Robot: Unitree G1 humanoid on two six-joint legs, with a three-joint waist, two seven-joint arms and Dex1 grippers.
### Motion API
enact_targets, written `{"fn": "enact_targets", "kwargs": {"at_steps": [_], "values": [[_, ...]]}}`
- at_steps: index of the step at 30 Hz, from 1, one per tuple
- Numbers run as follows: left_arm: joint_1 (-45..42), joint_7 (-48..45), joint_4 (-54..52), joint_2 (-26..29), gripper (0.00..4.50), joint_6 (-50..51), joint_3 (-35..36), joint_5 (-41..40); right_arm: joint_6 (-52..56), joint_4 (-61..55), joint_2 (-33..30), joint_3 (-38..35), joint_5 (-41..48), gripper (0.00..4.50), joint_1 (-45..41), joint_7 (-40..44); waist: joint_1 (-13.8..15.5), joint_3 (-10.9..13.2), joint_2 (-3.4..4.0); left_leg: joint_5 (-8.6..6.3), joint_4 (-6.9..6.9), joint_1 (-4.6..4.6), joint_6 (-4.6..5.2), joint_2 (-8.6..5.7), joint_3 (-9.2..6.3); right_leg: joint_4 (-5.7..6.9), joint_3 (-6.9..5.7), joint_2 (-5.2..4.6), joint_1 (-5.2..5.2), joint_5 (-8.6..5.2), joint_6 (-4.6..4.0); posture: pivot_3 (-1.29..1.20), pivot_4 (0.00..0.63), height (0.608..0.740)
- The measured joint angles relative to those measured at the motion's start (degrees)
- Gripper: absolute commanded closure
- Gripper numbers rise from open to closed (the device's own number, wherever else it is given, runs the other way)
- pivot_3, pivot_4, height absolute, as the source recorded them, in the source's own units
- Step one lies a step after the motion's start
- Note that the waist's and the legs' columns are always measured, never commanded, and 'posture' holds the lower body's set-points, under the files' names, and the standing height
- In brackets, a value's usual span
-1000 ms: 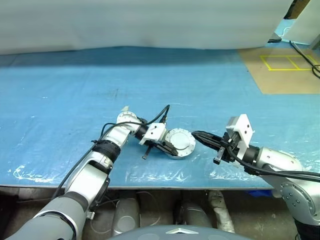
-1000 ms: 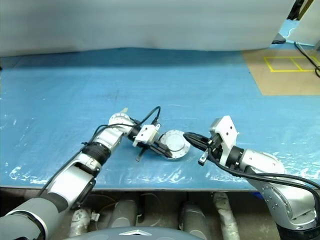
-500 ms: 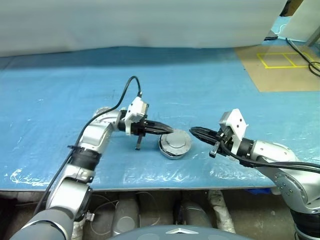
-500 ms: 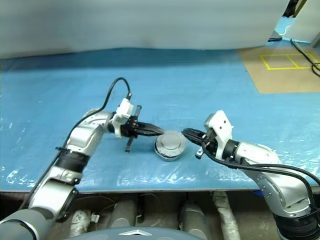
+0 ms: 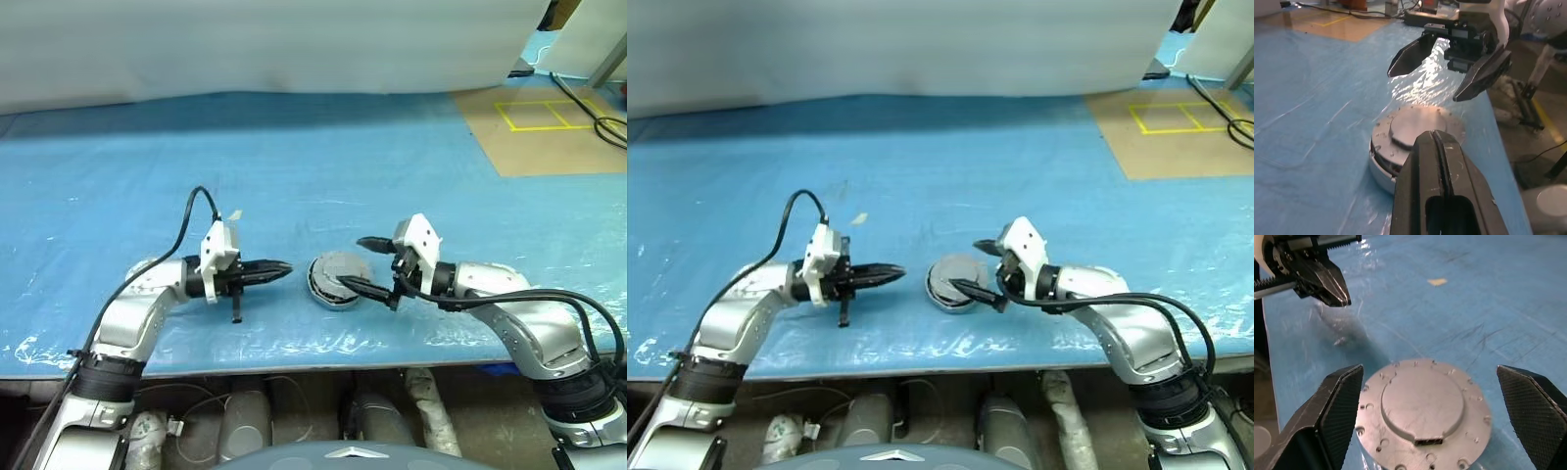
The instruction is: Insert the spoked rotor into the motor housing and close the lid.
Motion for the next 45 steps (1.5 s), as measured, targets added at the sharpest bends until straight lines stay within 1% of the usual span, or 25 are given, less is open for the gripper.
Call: {"fn": "enact_targets", "kwargs": {"at_steps": [4,8,14,15,16,19,22,29,33,37,42,45], "values": [[1.3,1.0,-1.0,-0.1,4.5,-2.0,0.3,-0.1,-3.4,2.4,0.0,2.9,-4.1,0.03,-0.6,1.5,0.1,0.0,-0.01,0.0,0.05,0.0,0.0,0.0,0.0,0.0,0.0,-0.02,0.03,-0.01,-0.01,0.0,0.15,0.74],[3.6,1.0,-0.6,-0.3,4.5,-8.3,0.3,0.8,-10.0,8.4,1.1,5.8,-10.1,0.03,-1.6,2.3,0.0,0.0,-0.01,0.0,0.06,0.07,0.0,0.01,0.04,0.08,0.05,0.0,0.03,-0.01,-0.02,0.0,0.15,0.74],[4.0,2.2,-0.5,-0.3,4.5,-11.0,0.4,1.1,-14.3,10.4,1.8,6.5,-13.4,0.03,-2.1,3.8,0.0,0.0,-0.02,-0.01,0.07,0.29,0.02,0.02,0.07,0.16,0.08,-0.01,0.19,-0.02,-0.04,0.0,0.15,0.74],[4.1,2.5,-0.6,-0.3,4.5,-11.1,0.4,1.1,-14.8,10.7,2.1,6.5,-13.7,0.41,-2.1,4.0,0.0,0.0,-0.02,-0.01,0.07,0.35,0.02,0.03,0.08,0.16,0.09,0.0,0.23,-0.02,-0.04,0.0,0.15,0.74],[4.1,2.9,-0.6,-0.3,4.5,-11.1,0.4,1.1,-15.2,10.9,2.3,6.6,-13.8,0.61,-2.1,4.2,0.0,0.0,-0.02,-0.01,0.07,0.36,0.03,0.03,0.09,0.18,0.1,-0.01,0.22,-0.02,-0.04,0.0,0.15,0.74],[4.1,4.1,-1.0,-0.3,4.5,-10.9,0.4,1.1,-16.2,11.0,2.5,6.9,-14.3,1.53,-2.1,5.0,0.0,0.0,-0.02,-0.02,0.12,0.39,0.04,0.03,0.1,0.26,0.13,0.0,0.23,-0.03,-0.05,0.0,0.15,0.74],[3.7,5.2,-1.4,-0.3,4.5,-10.3,0.4,1.1,-16.3,11.1,2.6,6.8,-14.7,1.55,-2.3,5.4,0.0,0.0,-0.02,-0.02,0.18,0.4,0.04,0.03,0.1,0.34,0.15,0.0,0.22,-0.03,-0.05,0.0,0.15,0.74],[3.1,8.0,-3.8,-1.1,4.5,-8.8,-0.4,1.1,-6.8,9.3,5.7,5.6,-11.1,1.55,-5.3,5.1,-0.1,0.0,-0.02,-0.02,0.19,0.34,0.04,0.04,0.14,0.44,0.19,0.0,0.1,-0.05,-0.09,0.0,0.15,0.74],[3.3,8.6,-4.1,-1.6,4.5,-8.6,-1.4,1.3,-5.1,8.9,6.8,5.4,-10.6,1.55,-6.4,4.9,-0.1,0.0,-0.02,-0.01,0.17,0.31,0.03,0.04,0.14,0.44,0.19,0.0,0.06,-0.05,-0.09,0.0,0.15,0.74],[3.5,8.3,-3.6,-1.4,4.5,-9.5,-1.3,1.6,-6.3,10.0,7.2,6.2,-12.4,1.55,-6.5,4.5,-0.1,0.0,-0.02,-0.01,0.16,0.31,0.02,0.03,0.14,0.45,0.19,0.0,0.05,-0.05,-0.09,0.0,0.15,0.74],[3.5,7.4,-1.8,-0.4,4.5,-11.0,-1.0,1.7,-11.8,15.7,9.0,7.0,-15.2,1.55,-6.6,3.8,-0.2,0.0,-0.03,-0.01,0.17,0.41,0.01,0.04,0.15,0.49,0.2,0.0,0.12,-0.05,-0.09,0.0,0.15,0.74],[3.7,6.7,-0.4,0.1,4.5,-12.2,-1.0,1.9,-15.0,17.8,9.5,7.5,-16.3,1.55,-6.6,4.0,-0.5,0.0,-0.07,-0.01,0.17,0.65,0.01,0.05,0.15,0.5,0.23,0.0,0.31,-0.06,-0.1,0.0,0.15,0.74]]}}
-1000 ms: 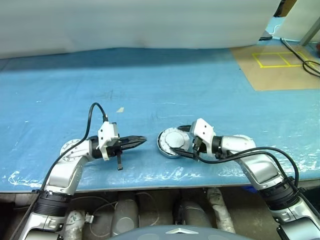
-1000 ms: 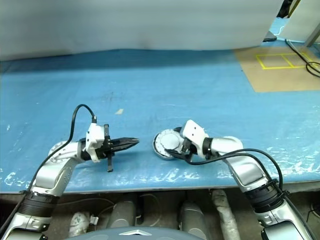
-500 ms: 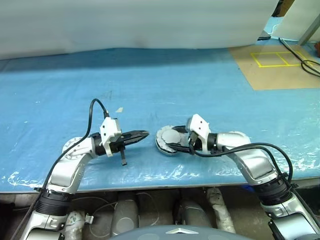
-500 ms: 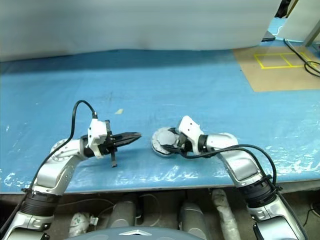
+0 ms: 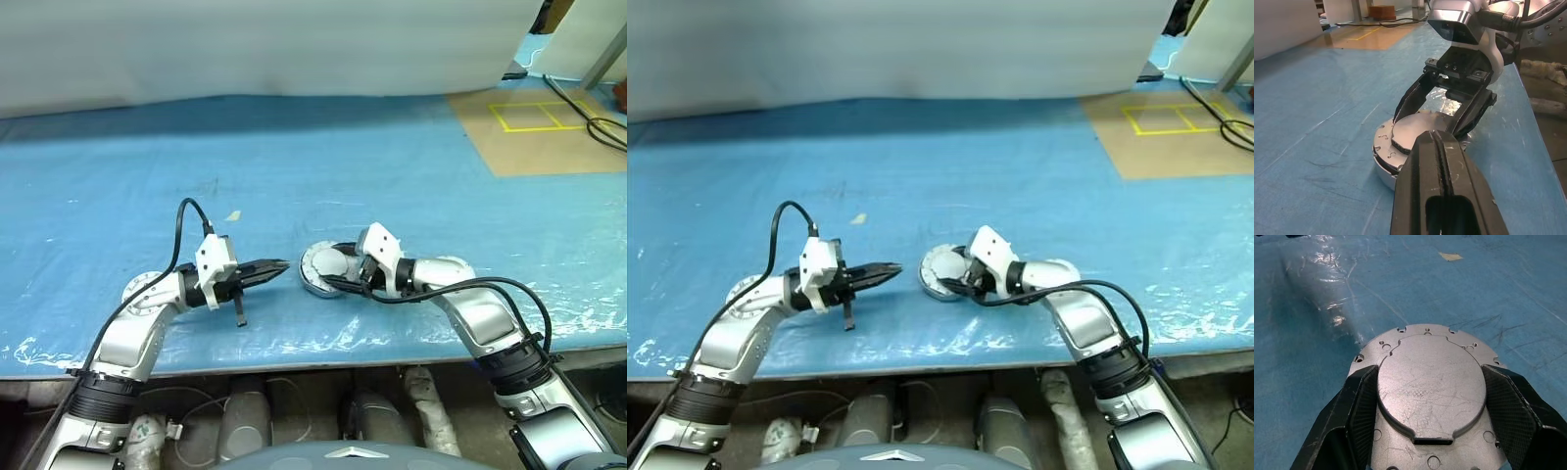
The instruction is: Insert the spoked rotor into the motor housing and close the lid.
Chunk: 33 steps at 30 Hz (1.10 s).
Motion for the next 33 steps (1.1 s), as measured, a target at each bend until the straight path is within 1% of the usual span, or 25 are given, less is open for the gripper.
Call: {"fn": "enact_targets", "kwargs": {"at_steps": [3,7,12,14,18,22,28,33], "values": [[0.0,-0.1,0.2,0.1,4.5,-0.6,0.0,0.1,-0.9,1.0,1.0,-0.2,-0.4,1.55,0.0,-0.1,-0.3,0.0,-0.03,-0.03,0.0,0.19,0.04,-0.01,0.0,0.01,0.04,-0.01,0.17,0.01,-0.01,0.0,0.15,0.74],[0.0,-0.1,0.9,0.1,4.5,-0.9,0.0,0.2,1.0,1.6,3.1,-1.0,0.0,1.55,-0.5,-0.6,-0.9,0.0,-0.03,-0.13,-0.01,0.25,0.2,0.0,0.0,0.09,0.07,0.01,0.14,0.02,-0.03,0.0,0.15,0.74],[0.0,-0.1,2.2,0.1,4.5,-2.2,0.0,0.4,3.0,3.0,5.1,-1.2,0.4,1.55,-2.7,-0.6,-1.0,0.0,-0.03,-0.11,-0.04,0.11,0.19,0.0,0.02,0.09,0.13,0.05,-0.04,0.02,-0.06,0.0,0.15,0.74],[0.0,-0.2,2.8,0.0,4.5,-2.8,0.1,0.4,1.8,4.7,5.7,-0.5,-0.8,1.55,-4.1,-0.8,-1.0,0.0,-0.03,-0.01,-0.03,0.0,0.02,0.0,0.03,0.07,0.13,0.04,-0.11,0.01,-0.06,0.0,0.15,0.74],[-0.2,-0.7,4.9,0.1,4.5,-3.7,0.4,0.5,-0.3,7.1,7.0,0.1,-2.3,1.55,-5.4,-1.7,-1.0,0.0,-0.03,0.0,-0.04,-0.04,0.0,0.0,0.04,0.04,0.13,0.04,-0.14,0.01,-0.07,0.0,0.15,0.74],[-0.5,-1.0,6.3,0.2,4.5,-4.7,1.0,0.6,0.0,7.8,7.7,-0.1,-2.5,1.55,-6.1,-1.6,-0.9,0.0,-0.03,0.0,-0.04,-0.03,0.0,0.0,0.04,0.06,0.13,0.04,-0.14,0.01,-0.07,0.0,0.15,0.74],[-0.7,-1.2,7.7,0.2,4.5,-5.7,1.5,0.6,7.1,6.1,7.8,-2.6,2.0,1.55,-6.9,0.8,-0.8,0.0,-0.03,0.0,-0.05,-0.21,0.0,0.0,0.04,0.02,0.12,0.04,-0.28,0.0,-0.07,0.0,0.15,0.74],[-2.2,-2.4,13.4,0.0,4.5,-7.8,3.6,-0.2,13.7,6.3,9.7,-2.8,2.6,1.55,-11.3,-0.5,-0.9,0.0,-0.04,0.03,-0.01,-0.64,-0.03,0.01,0.05,0.27,0.11,0.1,-0.85,0.03,-0.07,0.0,0.15,0.74]]}}
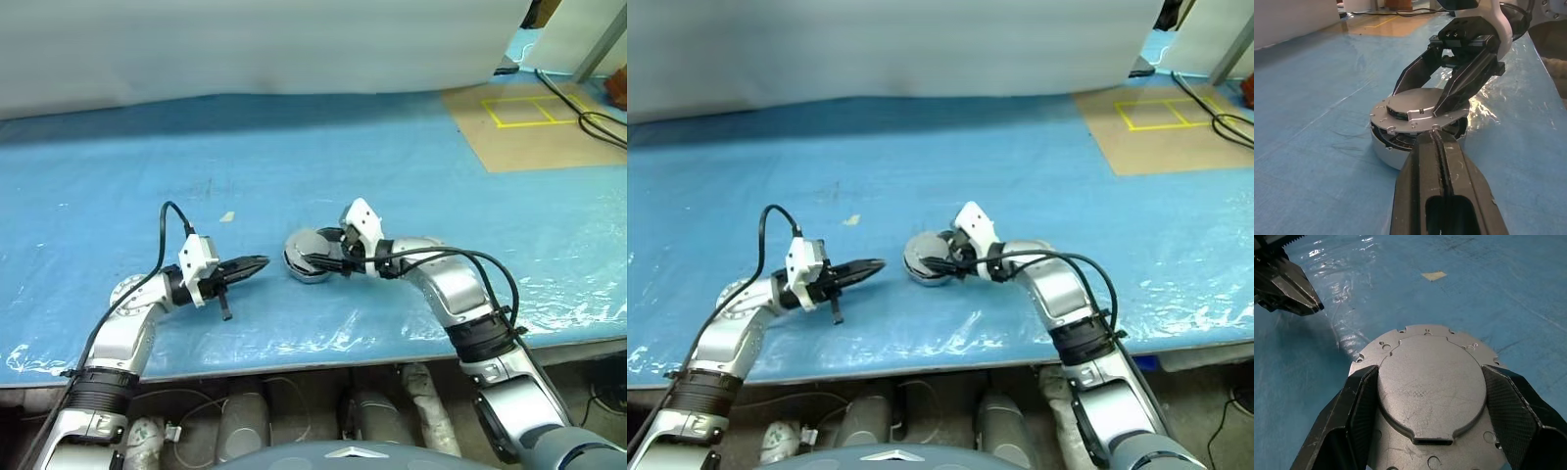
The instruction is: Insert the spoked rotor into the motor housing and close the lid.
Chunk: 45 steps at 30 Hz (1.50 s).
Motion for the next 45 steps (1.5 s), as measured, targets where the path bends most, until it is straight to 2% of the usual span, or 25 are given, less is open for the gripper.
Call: {"fn": "enact_targets", "kwargs": {"at_steps": [10,20,27,31,37,45], "values": [[-0.3,-0.7,4.7,0.0,4.5,-3.4,0.3,1.0,2.3,1.1,0.5,5.4,-5.4,1.55,-4.3,-2.9,0.3,0.0,-0.04,0.0,0.05,-0.43,-0.03,0.01,-0.05,0.03,-0.17,-0.03,-0.27,0.16,0.26,0.0,0.15,0.74],[-0.3,-0.8,5.8,0.0,4.5,-4.2,0.3,1.5,6.6,3.3,3.2,4.3,-5.0,1.55,-6.4,-5.4,0.2,0.0,-0.04,0.0,0.2,-0.3,-0.04,0.03,-0.04,0.11,-0.13,-0.04,-0.17,0.15,0.24,0.0,0.15,0.74],[-0.9,-1.1,6.7,0.0,4.5,-4.8,0.3,1.8,7.1,4.5,4.2,5.6,-6.1,1.55,-7.2,-7.4,0.1,0.0,-0.04,0.0,0.19,0.07,-0.04,0.03,-0.03,0.11,-0.03,-0.04,0.12,0.01,0.0,0.0,0.15,0.74],[-1.0,-1.3,6.7,0.0,4.5,-5.0,0.3,1.9,3.2,5.5,3.0,8.7,-9.0,1.55,-7.1,-7.8,0.2,0.0,-0.04,-0.01,0.1,0.68,-0.05,0.03,-0.02,0.01,0.0,-0.07,0.72,-0.02,-0.01,0.0,0.15,0.74],[-1.0,-1.1,6.7,-0.1,4.5,-4.9,0.3,1.9,0.5,6.6,3.2,10.5,-11.1,1.55,-6.8,-8.9,0.2,0.0,-0.06,-0.03,-0.12,1.27,-0.03,-0.04,0.04,0.0,0.12,-0.13,1.09,-0.03,0.01,0.0,0.15,0.74],[-3.6,2.0,6.7,-3.1,4.5,-2.3,0.2,1.9,-0.2,6.8,3.1,8.4,-10.3,1.55,-5.4,-8.2,0.5,-0.1,-0.07,-0.04,-0.2,1.29,-0.01,-0.05,0.04,0.0,0.13,-0.13,1.09,-0.02,0.0,0.0,0.15,0.74]]}}
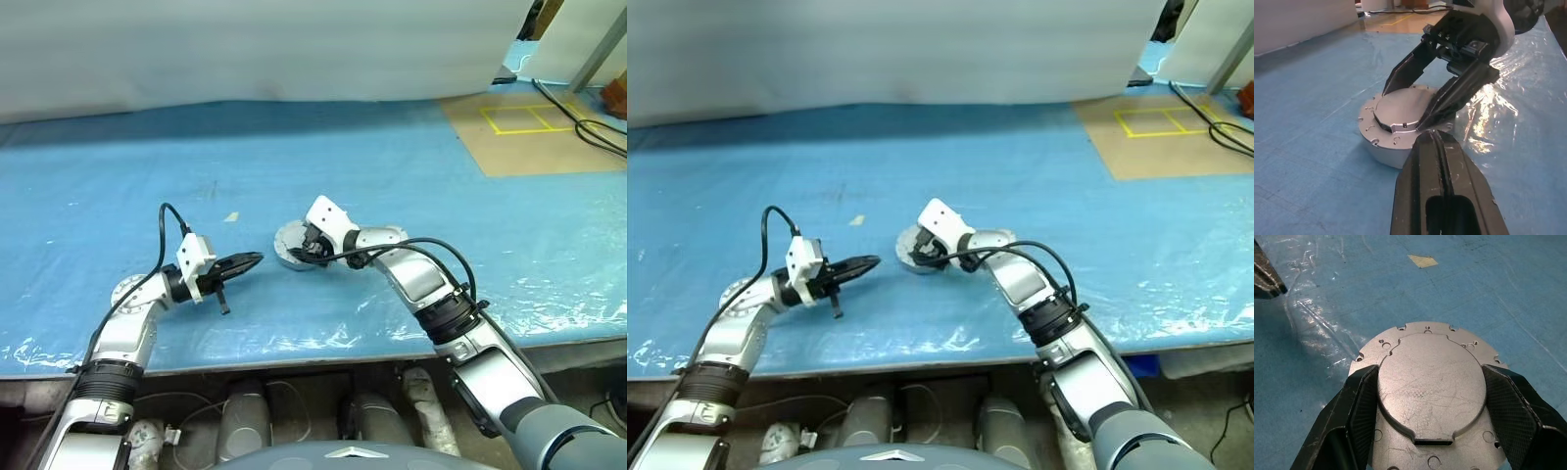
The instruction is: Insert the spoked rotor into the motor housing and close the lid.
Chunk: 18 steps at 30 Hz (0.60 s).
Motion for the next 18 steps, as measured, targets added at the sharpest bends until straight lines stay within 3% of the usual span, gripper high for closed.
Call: {"fn": "enact_targets", "kwargs": {"at_steps": [11,18], "values": [[-6.0,3.0,1.6,-2.7,4.5,1.3,-0.6,1.5,0.2,-5.6,-4.2,-1.3,1.1,1.55,3.7,4.5,1.3,-0.1,-0.06,0.01,-0.12,-0.47,-0.05,-0.07,0.01,-0.39,-0.1,-0.01,-0.15,0.01,0.04,0.0,0.15,0.74],[-6.5,2.2,6.0,-2.2,4.5,0.5,-4.8,7.8,1.0,-5.6,-3.9,-1.8,1.2,1.55,3.7,3.7,1.3,-0.1,-0.06,0.01,-0.13,-0.47,-0.04,-0.04,-0.01,-0.52,-0.12,-0.03,-0.15,-0.03,0.04,0.0,0.15,0.74]]}}
